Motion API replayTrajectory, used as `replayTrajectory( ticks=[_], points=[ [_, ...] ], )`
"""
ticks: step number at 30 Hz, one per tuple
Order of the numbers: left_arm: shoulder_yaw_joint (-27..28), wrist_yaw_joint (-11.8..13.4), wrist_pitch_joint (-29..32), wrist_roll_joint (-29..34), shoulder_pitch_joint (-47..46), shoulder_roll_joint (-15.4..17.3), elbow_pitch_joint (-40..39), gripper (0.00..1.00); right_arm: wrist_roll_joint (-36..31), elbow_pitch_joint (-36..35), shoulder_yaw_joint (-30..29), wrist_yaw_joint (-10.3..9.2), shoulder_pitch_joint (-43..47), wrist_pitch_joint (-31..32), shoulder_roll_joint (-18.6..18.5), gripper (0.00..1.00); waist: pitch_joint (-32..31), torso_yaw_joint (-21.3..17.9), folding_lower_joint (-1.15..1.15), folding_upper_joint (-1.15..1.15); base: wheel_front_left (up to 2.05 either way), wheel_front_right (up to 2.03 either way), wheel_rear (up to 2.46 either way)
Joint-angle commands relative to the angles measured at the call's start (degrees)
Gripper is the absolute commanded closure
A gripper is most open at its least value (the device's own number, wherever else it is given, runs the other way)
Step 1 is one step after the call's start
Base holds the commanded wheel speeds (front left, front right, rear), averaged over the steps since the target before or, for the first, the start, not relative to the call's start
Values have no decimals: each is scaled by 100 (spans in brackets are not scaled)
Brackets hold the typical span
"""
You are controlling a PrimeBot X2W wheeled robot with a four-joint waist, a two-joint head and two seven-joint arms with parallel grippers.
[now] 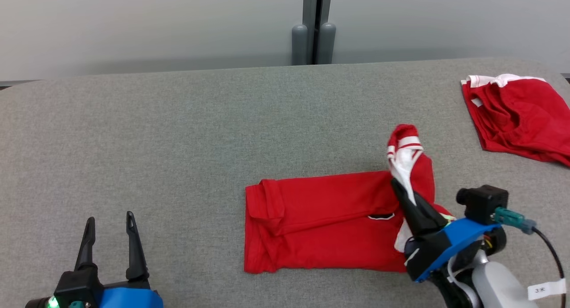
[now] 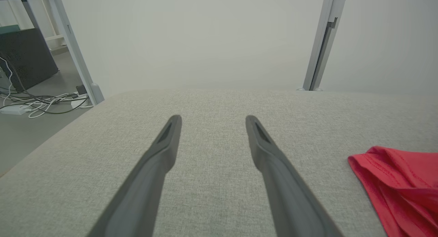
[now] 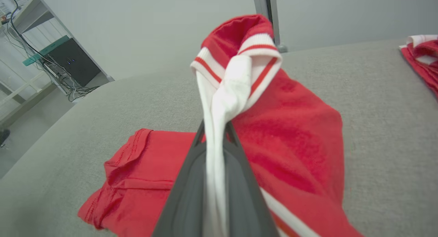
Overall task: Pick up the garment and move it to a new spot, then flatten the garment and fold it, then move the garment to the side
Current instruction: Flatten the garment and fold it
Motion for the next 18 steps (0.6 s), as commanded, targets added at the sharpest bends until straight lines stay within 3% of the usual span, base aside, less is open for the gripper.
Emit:
replayTrajectory(
  ticks=[1,9,18],
  points=[
    [1,29,-25,-28,-81,-10,13,0,-22,-63,53,3,-11,30,44,100,12,20,0,0,0,0,0],
    [-120,26,-25,-68,-211,-9,6,0,-43,-124,881,3,-340,116,565,100,114,196,0,0,0,0,0],
    [-190,50,-25,-113,-229,-10,-1,0,245,532,1610,3,-839,-139,822,100,200,388,0,0,0,0,0]
  ],
)
